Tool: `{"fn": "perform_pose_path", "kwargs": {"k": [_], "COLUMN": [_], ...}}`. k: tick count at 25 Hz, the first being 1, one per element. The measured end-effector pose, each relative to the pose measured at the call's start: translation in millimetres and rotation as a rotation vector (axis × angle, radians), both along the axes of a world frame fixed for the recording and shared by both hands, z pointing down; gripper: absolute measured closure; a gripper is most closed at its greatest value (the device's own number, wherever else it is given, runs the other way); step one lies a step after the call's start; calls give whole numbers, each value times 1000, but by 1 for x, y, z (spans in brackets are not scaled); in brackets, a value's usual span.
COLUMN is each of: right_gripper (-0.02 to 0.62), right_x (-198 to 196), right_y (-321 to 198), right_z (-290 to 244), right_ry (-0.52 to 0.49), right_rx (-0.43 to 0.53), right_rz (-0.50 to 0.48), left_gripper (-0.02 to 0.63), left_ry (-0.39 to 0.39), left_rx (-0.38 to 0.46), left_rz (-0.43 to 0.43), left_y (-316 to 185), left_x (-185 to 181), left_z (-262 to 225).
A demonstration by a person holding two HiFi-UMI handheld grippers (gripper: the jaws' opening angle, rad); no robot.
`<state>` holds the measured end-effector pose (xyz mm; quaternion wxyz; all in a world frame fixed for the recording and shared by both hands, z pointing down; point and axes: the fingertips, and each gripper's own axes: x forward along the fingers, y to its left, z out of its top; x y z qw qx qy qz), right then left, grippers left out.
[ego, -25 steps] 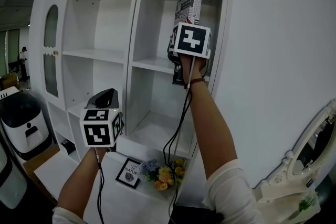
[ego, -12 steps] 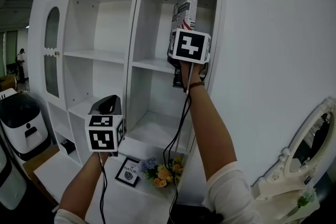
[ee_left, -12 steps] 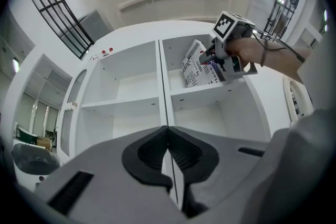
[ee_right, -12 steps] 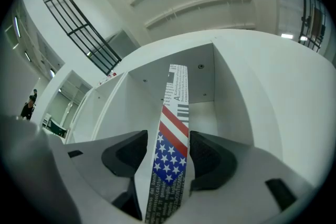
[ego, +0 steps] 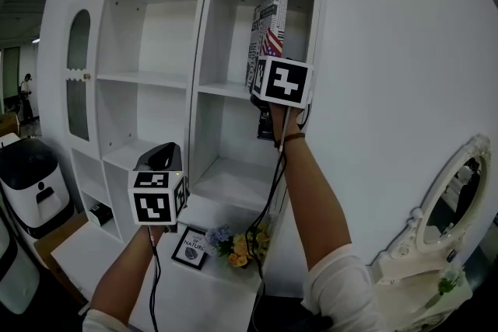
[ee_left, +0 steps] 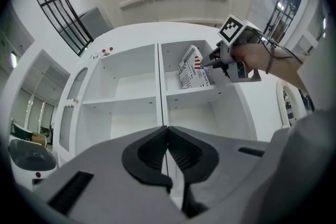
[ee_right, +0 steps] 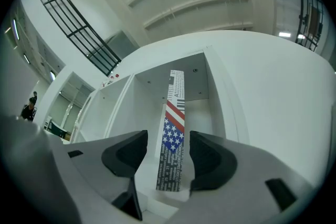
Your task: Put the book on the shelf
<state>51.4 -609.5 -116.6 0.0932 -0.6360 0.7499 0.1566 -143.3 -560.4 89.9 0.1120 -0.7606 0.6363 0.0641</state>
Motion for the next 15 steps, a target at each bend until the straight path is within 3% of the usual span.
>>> {"fn": "perform_pose_path", "kwargs": {"k": [8, 15], "right_gripper": [339, 339], "right_x": [6, 2], "right_y": [34, 70], "right_z": [42, 108], "right_ry": [-17, -7], "right_rx": [-10, -14], "right_rz": [-9, -20], "left_gripper": [598, 598], "left_ry": [-11, -9], "left_rx": [-31, -66], "left_rz": [51, 73], "left_y": [26, 59], "left_x": [8, 2], "left_z": [25, 61]}}
